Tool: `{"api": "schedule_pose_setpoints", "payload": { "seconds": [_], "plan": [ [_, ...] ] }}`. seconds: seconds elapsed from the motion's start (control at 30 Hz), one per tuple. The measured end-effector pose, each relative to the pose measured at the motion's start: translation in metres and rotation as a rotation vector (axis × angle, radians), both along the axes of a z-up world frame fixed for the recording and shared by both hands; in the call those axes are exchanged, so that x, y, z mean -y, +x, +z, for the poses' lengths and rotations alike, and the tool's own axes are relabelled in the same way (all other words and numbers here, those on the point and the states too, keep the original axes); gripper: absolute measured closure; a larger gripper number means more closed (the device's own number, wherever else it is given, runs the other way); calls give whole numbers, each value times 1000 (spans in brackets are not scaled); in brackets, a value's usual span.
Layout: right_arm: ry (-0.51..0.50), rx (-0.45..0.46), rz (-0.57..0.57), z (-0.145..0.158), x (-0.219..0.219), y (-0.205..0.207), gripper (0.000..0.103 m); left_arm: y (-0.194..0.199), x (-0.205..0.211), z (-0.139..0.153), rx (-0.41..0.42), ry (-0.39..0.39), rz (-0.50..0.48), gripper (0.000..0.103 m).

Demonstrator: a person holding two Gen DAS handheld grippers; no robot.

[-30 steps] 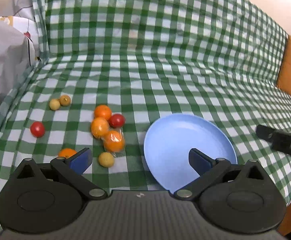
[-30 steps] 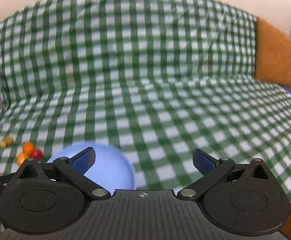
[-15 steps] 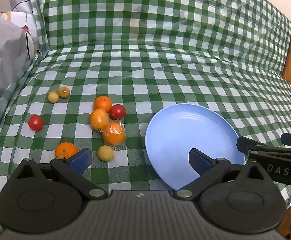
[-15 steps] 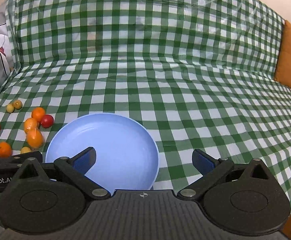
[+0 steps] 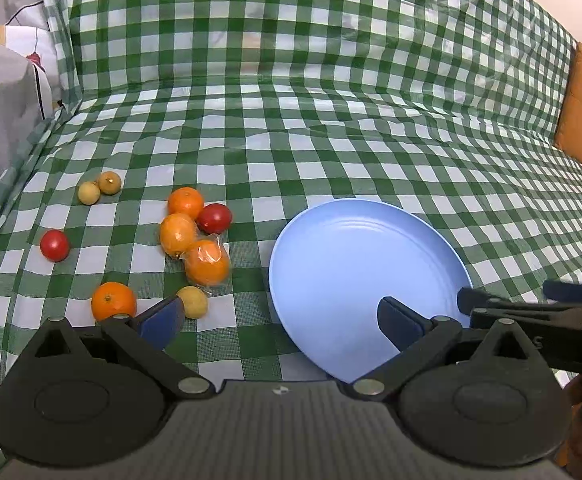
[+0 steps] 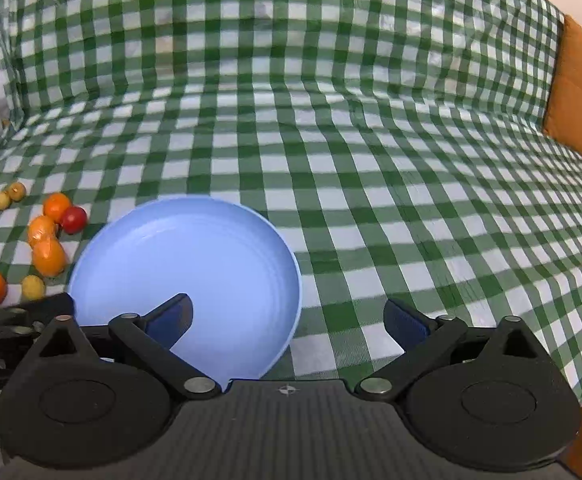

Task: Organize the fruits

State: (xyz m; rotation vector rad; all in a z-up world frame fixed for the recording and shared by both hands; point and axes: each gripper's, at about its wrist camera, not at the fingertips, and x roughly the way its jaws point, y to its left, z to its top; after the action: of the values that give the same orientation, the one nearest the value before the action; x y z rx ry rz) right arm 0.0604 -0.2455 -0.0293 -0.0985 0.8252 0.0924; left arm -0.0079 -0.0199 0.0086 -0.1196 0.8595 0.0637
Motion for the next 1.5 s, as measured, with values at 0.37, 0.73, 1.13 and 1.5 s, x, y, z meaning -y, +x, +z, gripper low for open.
{"api": "schedule_pose_setpoints", "payload": {
  "seconds": [0.37, 0.73, 1.13, 1.5],
  "plan": [
    [-3, -180, -148, -37, 31, 29, 22, -3, -2, 0, 6, -5, 3, 0],
    [-18, -173, -199, -37, 42, 39, 22, -2, 2, -1, -4, -11, -28, 0],
    [-14, 30, -11, -6, 10, 3, 14, 3, 5, -5, -32, -36, -68, 1],
    [-12, 34, 25, 2, 11, 2, 14, 4, 7, -4, -31, -37, -68, 0]
  ]
}}
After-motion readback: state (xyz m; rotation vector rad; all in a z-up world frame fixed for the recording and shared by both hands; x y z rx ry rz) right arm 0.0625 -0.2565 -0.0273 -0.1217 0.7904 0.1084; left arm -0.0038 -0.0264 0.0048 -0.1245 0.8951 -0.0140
